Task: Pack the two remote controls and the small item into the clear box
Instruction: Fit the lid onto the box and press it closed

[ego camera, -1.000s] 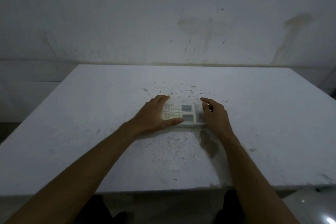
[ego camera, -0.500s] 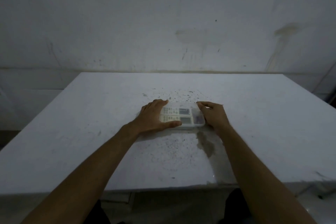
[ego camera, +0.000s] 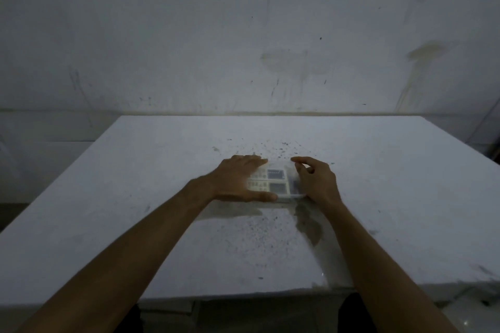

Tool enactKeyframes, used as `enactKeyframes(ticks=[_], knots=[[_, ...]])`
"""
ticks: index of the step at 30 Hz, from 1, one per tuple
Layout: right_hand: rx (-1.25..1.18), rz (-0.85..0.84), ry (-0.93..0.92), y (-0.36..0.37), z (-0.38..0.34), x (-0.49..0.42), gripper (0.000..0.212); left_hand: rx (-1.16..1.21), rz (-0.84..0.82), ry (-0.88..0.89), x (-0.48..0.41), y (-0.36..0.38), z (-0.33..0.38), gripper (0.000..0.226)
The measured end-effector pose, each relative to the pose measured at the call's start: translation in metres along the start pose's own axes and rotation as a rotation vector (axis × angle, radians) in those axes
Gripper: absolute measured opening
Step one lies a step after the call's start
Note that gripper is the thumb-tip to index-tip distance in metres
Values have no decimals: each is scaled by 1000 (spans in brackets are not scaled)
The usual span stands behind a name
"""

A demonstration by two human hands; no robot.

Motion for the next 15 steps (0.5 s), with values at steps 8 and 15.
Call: enactKeyframes(ticks=[8,15], knots=[[184,-59,-23,-1,7,-15,26,24,8,-32,-16,8,-4,117],[-50,21,111,-1,9,9,38,178,240,79,-2,17,0,93]])
Point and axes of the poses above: each hand's wrist, its own x-axis away from the middle knuckle, its own y-axis out of the palm, z = x × y, the point moved 3 cm from there along -x, towards the middle knuckle, and after that the axes turned 8 degrees about -z, right-handed, at the moved point
